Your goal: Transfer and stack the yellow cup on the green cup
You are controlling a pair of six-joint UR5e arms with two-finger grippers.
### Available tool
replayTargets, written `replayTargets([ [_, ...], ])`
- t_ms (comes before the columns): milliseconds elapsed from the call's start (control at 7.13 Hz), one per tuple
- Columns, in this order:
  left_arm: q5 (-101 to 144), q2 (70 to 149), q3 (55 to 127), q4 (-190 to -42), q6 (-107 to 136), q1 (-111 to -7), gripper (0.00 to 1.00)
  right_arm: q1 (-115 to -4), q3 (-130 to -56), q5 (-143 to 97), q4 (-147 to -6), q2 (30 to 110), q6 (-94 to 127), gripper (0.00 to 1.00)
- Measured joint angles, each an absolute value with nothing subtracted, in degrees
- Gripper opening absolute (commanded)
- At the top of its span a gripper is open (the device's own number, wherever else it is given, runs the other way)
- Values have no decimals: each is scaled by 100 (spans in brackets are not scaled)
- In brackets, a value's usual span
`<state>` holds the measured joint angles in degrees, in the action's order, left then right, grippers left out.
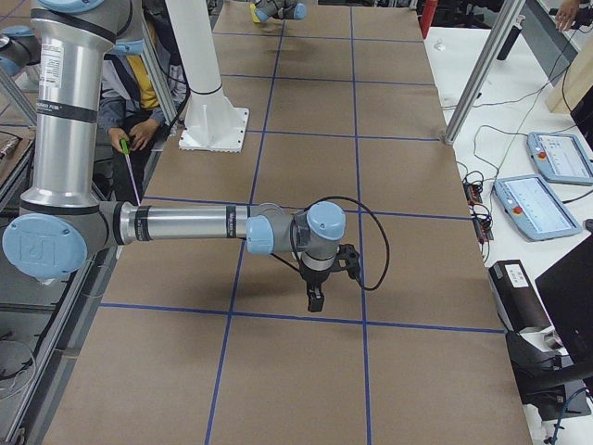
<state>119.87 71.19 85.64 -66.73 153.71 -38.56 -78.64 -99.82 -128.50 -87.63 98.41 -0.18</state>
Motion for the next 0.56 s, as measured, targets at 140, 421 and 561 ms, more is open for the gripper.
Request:
replayTargets([
  [140,12129,7119,8476,-6680,15405,-3818,100,-7861,-9988,-12850,-8763,9838,-18,100],
  [421,12368,7119,8262,-6693,15442,-3791,100,-7851,-9992,-12850,-8763,9835,-16,100],
  [561,12463,7119,8170,-6734,15477,-3784,100,-7839,-9993,-12850,-8763,9835,-12,100],
])
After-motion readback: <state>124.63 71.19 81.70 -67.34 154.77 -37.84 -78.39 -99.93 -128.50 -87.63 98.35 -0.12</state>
